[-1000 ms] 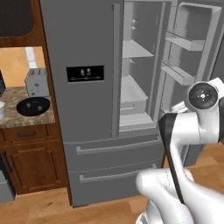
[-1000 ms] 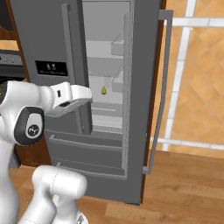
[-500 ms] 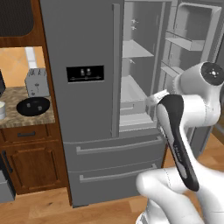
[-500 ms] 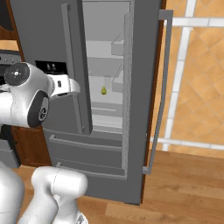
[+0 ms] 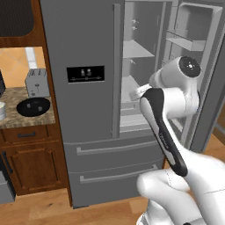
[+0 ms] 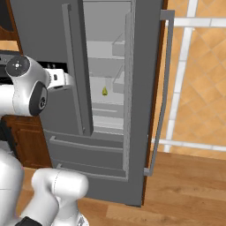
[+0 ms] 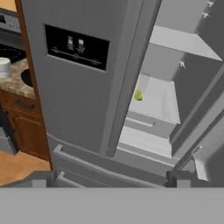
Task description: Grab a lemon wedge from the fridge and one ice cube from the ice bowl, and put them in the glass of lemonade.
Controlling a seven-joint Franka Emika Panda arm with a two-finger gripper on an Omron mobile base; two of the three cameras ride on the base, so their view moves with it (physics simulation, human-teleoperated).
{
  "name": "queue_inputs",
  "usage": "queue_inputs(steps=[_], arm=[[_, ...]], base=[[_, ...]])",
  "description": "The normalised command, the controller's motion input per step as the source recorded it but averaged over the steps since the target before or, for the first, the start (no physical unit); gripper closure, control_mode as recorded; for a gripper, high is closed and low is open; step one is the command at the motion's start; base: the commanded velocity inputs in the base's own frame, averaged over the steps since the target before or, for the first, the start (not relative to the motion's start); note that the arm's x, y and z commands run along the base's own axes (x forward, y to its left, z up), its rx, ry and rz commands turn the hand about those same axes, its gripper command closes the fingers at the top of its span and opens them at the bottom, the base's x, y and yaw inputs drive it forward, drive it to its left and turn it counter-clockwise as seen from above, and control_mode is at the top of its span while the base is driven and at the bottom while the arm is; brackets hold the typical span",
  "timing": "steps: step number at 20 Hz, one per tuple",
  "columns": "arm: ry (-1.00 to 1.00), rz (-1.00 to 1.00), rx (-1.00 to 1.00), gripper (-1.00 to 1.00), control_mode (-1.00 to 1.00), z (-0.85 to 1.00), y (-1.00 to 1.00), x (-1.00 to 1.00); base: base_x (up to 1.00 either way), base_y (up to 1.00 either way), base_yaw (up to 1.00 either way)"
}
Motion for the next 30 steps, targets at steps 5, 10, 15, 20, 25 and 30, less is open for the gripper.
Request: queue_inputs(steps=[5,10,15,20,25,30], arm=[[0.05,-0.06,0.0,-1.0,-1.0,-0.04,0.34,0.85],[0.0,-0.11,0.0,-1.0,-1.0,-0.13,0.15,0.96],[0.0,-0.08,0.01,-1.0,-1.0,-0.05,0.0,0.66],[0.0,0.0,0.01,-1.0,-1.0,-0.12,0.18,0.47],[0.02,0.0,0.0,-1.0,-1.0,-0.39,0.15,0.35],[0.02,0.0,0.0,-1.0,-1.0,-0.29,0.0,0.58]], base=[[0.0,0.0,0.0],[0.0,0.0,0.0],[0.0,0.0,0.0],[0.0,0.0,0.0],[0.0,0.0,0.0],[0.0,0.0,0.0]])
